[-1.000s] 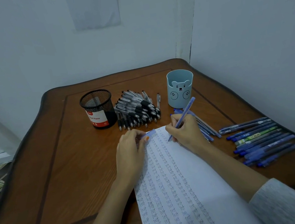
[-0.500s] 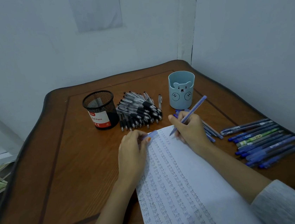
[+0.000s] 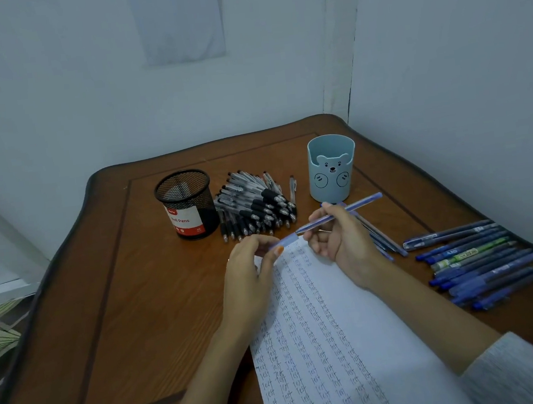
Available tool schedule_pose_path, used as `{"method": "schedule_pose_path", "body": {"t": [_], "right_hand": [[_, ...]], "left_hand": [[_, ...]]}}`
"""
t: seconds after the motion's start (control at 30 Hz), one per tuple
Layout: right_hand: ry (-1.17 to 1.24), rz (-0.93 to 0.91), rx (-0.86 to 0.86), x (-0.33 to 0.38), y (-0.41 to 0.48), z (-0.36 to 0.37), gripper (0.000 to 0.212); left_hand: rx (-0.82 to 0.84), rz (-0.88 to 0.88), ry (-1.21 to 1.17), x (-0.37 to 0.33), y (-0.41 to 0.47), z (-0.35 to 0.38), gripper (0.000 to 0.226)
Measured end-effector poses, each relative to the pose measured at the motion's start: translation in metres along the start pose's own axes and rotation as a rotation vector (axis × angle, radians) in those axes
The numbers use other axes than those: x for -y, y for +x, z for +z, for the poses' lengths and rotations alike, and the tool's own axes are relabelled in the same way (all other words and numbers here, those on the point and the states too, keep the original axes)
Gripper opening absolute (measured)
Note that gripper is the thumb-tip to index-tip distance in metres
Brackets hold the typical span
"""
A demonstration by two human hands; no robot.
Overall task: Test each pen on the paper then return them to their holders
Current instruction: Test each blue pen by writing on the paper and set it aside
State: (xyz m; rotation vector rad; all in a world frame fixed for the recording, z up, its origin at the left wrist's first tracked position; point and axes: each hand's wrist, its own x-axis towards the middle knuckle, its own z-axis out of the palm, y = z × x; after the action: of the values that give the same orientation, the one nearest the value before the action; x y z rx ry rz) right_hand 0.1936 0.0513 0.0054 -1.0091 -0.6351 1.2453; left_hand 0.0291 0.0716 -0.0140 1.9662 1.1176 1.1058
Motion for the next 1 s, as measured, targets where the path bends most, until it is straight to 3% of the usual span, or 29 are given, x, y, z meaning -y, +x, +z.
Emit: {"method": "schedule_pose_path", "body": {"t": [0.17,0.3,0.53,0.67,1.0], "right_hand": [[0.050,0.007,-0.011,0.005,-0.002,-0.003,0.035],[-0.030,0.071,0.093,0.000,-0.004,-0.001,0.029],[-0.303,-0.126,0.144,-0.003,-0.006,-0.004,0.010],[-0.156,-0.113,0.218,-0.002,-0.006,-0.004,0.020],[-0.329,-0.206,0.095,-0.006,-0.009,-0.003,0.021]], "left_hand": [[-0.033,0.001,-0.039,-0.002,0.001,-0.001,0.012],[-0.001,0.032,-0.011,-0.003,-0.001,0.000,0.019],[-0.079,0.046,-0.064,-0.003,0.000,-0.001,0.009],[-0.124,0.006,-0.130,-0.003,0.002,-0.003,0.010],[-0.147,-0.092,-0.211,0.002,0.001,-0.001,0.009]]}}
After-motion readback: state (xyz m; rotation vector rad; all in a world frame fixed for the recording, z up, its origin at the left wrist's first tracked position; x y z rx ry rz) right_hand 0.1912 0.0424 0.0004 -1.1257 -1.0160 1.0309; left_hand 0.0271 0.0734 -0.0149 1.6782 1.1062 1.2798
